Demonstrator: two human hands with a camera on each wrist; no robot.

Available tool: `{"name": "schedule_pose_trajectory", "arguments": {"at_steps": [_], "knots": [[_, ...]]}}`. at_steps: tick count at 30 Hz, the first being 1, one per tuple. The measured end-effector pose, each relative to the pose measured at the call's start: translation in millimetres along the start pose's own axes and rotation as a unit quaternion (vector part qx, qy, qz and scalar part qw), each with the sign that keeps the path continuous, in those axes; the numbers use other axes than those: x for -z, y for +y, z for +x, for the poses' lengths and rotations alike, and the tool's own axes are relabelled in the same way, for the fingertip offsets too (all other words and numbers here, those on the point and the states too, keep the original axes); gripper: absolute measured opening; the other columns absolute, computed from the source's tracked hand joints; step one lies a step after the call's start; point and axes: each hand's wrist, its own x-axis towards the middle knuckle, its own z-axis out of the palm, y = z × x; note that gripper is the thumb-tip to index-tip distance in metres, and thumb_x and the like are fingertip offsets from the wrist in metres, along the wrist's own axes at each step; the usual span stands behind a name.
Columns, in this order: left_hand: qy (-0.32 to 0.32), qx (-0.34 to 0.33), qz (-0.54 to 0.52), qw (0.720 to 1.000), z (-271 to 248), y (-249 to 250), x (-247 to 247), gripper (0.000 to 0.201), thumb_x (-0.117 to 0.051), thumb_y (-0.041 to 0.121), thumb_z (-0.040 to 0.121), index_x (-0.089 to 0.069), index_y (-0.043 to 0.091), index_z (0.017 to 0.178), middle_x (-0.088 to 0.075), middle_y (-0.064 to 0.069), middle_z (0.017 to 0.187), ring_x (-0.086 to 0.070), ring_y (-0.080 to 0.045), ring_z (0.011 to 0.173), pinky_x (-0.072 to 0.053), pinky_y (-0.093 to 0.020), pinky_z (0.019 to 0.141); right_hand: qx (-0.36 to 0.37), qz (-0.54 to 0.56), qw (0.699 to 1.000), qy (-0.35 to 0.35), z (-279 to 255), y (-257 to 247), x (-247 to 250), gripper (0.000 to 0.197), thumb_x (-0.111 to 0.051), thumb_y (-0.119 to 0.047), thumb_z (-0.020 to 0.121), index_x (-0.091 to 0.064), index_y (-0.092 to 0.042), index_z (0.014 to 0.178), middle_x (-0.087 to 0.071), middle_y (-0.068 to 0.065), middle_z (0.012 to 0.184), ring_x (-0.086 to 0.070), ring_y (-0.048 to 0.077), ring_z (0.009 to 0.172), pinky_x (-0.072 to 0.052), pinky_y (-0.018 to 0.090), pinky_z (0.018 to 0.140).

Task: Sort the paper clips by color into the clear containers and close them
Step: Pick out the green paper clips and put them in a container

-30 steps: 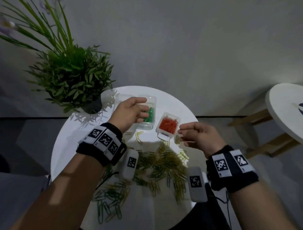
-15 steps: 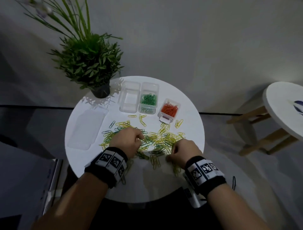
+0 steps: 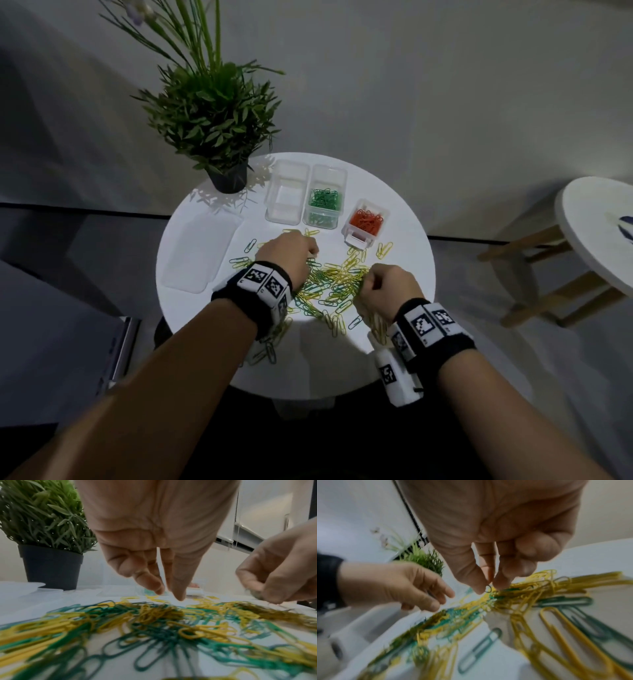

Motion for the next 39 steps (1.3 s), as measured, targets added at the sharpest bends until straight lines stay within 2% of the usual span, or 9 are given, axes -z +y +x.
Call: {"name": "schedule_pose_trajectory", "arguments": {"at_steps": [3,7,9,12,15,19,24,30,39], "knots": [[-0.013,0.023,0.011,1.0,7,-12,3,0.031,-0.062,0.014,0.087,-0.065,0.03,0.113,-0.061,0.001,0.118,-0.058,-0.023,0.109,-0.049,-0.034,0.09,0.018,0.059,0.998,0.02,3,3,9,0.01,-0.054,-0.006,0.08,-0.059,-0.013,0.076,-0.059,-0.002,0.068,-0.054,0.016,0.067,-0.038,0.02,0.054],[-0.033,0.013,0.005,0.999,9,-21,4,0.013,-0.067,0.02,0.084,-0.07,0.027,0.095,-0.061,0.006,0.093,-0.06,-0.02,0.096,-0.05,-0.031,0.081,0.034,0.12,0.992,0.0,9,-5,6,0.024,-0.047,-0.001,0.083,-0.064,-0.018,0.084,-0.06,0.002,0.067,-0.054,0.018,0.057,-0.042,0.022,0.053],[-0.032,0.006,0.002,0.999,9,-22,2,0.007,-0.066,0.018,0.084,-0.069,0.024,0.087,-0.059,0.007,0.086,-0.06,-0.02,0.091,-0.048,-0.029,0.076,0.044,0.113,0.992,-0.017,13,-15,2,0.021,-0.048,-0.002,0.085,-0.066,-0.013,0.083,-0.063,0.004,0.073,-0.056,0.018,0.063,-0.046,0.024,0.058],[-0.025,0.002,-0.008,1.0,8,-27,3,0.01,-0.059,0.016,0.085,-0.067,0.02,0.081,-0.063,0.006,0.084,-0.061,-0.021,0.085,-0.051,-0.031,0.075,0.072,0.077,0.994,-0.028,21,-33,-2,0.02,-0.045,-0.003,0.087,-0.053,-0.013,0.072,-0.061,0.01,0.082,-0.054,0.025,0.082,-0.041,0.03,0.07],[0.001,0.026,-0.028,0.999,6,-40,13,0.011,-0.058,0.015,0.085,-0.066,0.02,0.08,-0.065,0.004,0.086,-0.061,-0.021,0.086,-0.053,-0.034,0.077,0.119,0.033,0.992,-0.04,33,-51,-3,0.016,-0.041,-0.009,0.092,-0.052,-0.009,0.08,-0.061,0.014,0.089,-0.055,0.029,0.088,-0.04,0.033,0.073],[0.03,0.079,-0.01,0.996,3,-63,25,0.007,-0.065,0.017,0.082,-0.064,0.025,0.084,-0.064,0.002,0.092,-0.06,-0.023,0.091,-0.051,-0.033,0.078,0.141,-0.094,0.984,-0.054,51,-69,-9,0.015,-0.041,-0.019,0.092,-0.054,-0.011,0.092,-0.063,0.012,0.092,-0.058,0.03,0.087,-0.042,0.03,0.068],[0.005,0.102,0.01,0.995,1,-79,24,0.024,-0.07,0.021,0.08,-0.066,0.029,0.103,-0.064,0.001,0.105,-0.059,-0.022,0.099,-0.051,-0.032,0.083,0.184,-0.203,0.96,-0.05,57,-77,-16,0.015,-0.056,-0.014,0.083,-0.059,-0.022,0.096,-0.065,0.003,0.097,-0.061,0.028,0.091,-0.044,0.028,0.065],[0.002,0.1,-0.008,0.995,1,-82,18,0.004,-0.069,0.023,0.081,-0.068,0.027,0.081,-0.067,0.007,0.091,-0.061,-0.019,0.091,-0.05,-0.028,0.074,0.214,-0.224,0.948,-0.073,57,-83,-20,0.017,-0.059,-0.013,0.085,-0.063,-0.024,0.097,-0.065,0.001,0.103,-0.059,0.025,0.098,-0.041,0.027,0.069],[-0.003,0.113,-0.037,0.993,2,-82,21,0.019,-0.057,0.026,0.083,-0.061,0.02,0.065,-0.064,0.002,0.078,-0.061,-0.022,0.082,-0.047,-0.027,0.065,0.205,-0.251,0.943,-0.077,57,-82,-22,0.012,-0.053,-0.017,0.086,-0.062,-0.016,0.095,-0.066,0.007,0.101,-0.061,0.027,0.094,-0.049,0.031,0.073]]}}
